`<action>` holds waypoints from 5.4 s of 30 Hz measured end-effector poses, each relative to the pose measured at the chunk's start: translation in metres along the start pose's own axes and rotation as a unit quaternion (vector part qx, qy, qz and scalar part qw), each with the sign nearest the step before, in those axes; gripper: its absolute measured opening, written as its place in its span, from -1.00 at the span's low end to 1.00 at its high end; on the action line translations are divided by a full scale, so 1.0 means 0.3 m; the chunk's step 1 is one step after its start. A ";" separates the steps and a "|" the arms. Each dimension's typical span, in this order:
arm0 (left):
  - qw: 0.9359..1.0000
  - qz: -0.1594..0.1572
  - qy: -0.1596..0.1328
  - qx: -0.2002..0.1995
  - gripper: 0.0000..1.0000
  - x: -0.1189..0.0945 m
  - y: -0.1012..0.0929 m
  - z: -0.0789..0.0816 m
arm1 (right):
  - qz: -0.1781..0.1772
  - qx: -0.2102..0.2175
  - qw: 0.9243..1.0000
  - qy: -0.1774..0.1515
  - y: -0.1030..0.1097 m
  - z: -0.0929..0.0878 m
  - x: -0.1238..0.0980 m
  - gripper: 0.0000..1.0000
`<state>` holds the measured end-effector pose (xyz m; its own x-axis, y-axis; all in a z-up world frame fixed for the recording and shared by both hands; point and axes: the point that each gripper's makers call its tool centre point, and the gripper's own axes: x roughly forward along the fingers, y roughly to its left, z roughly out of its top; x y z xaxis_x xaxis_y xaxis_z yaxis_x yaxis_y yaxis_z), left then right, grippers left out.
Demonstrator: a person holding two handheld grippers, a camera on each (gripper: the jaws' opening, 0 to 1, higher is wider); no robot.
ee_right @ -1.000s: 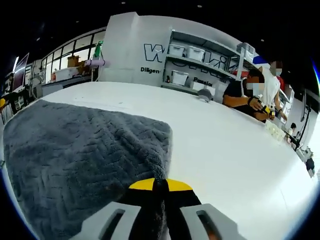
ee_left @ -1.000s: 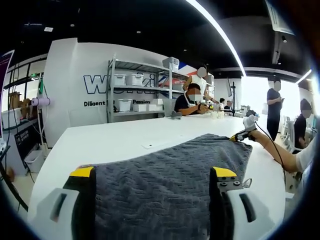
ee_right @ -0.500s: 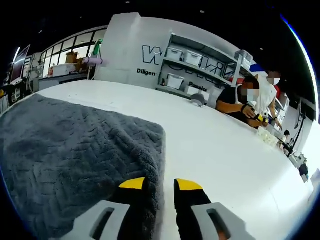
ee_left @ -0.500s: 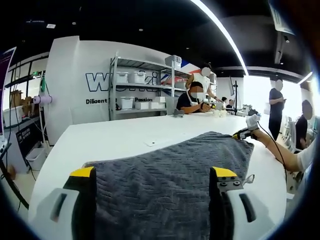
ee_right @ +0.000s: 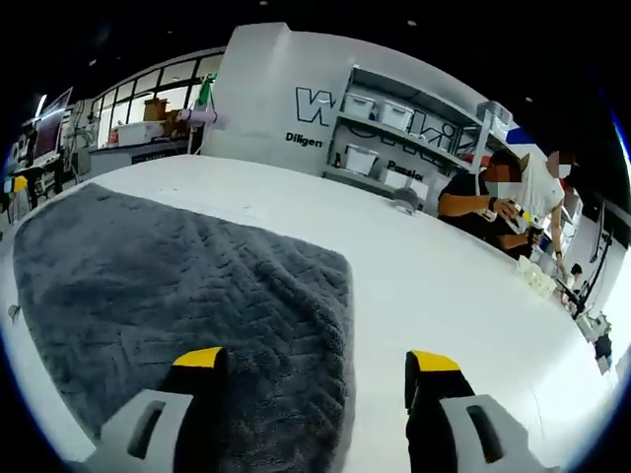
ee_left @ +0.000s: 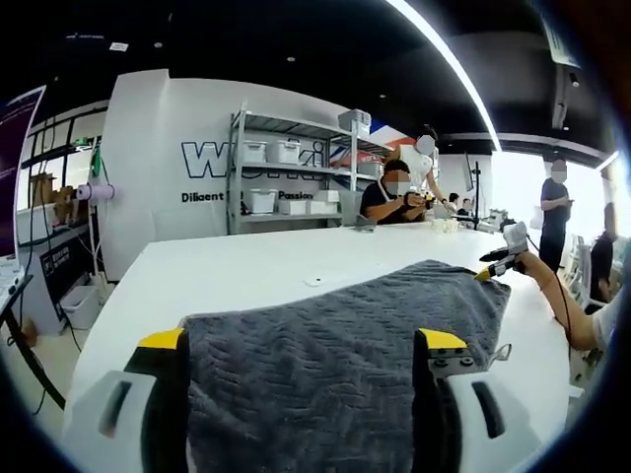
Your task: Fold the towel on the table until its edges align and the towel forms a compact rectangular stack.
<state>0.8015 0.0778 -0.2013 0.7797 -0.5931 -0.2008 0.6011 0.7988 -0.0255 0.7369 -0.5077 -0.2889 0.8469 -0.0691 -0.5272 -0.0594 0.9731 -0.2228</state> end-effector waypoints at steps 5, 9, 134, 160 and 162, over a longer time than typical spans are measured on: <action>1.000 0.001 -0.018 -0.011 0.99 -0.029 0.009 0.028 | 0.032 0.016 0.998 -0.053 0.060 0.079 -0.031 0.99; 0.999 -0.011 -0.019 -0.027 0.99 -0.052 -0.011 0.035 | 0.087 0.004 0.994 -0.069 0.150 0.103 -0.086 0.99; 0.983 -0.042 0.174 0.039 -0.90 -0.362 -0.060 -0.436 | 0.200 -0.027 0.979 -0.004 0.172 -0.270 -0.342 -0.88; 0.978 -0.058 0.196 0.031 -0.90 -0.486 -0.119 -0.469 | 0.211 -0.030 0.977 0.001 0.184 -0.342 -0.445 -0.90; 0.978 -0.059 0.198 0.032 -0.90 -0.504 -0.127 -0.474 | 0.213 -0.033 0.976 0.002 0.190 -0.349 -0.457 -0.90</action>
<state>0.6358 0.1513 -0.3092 0.5831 -0.5854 -0.5633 0.7020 0.7120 -0.0133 0.5619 -0.4659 -0.3151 0.7356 0.3379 -0.5871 -0.4404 0.8971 -0.0355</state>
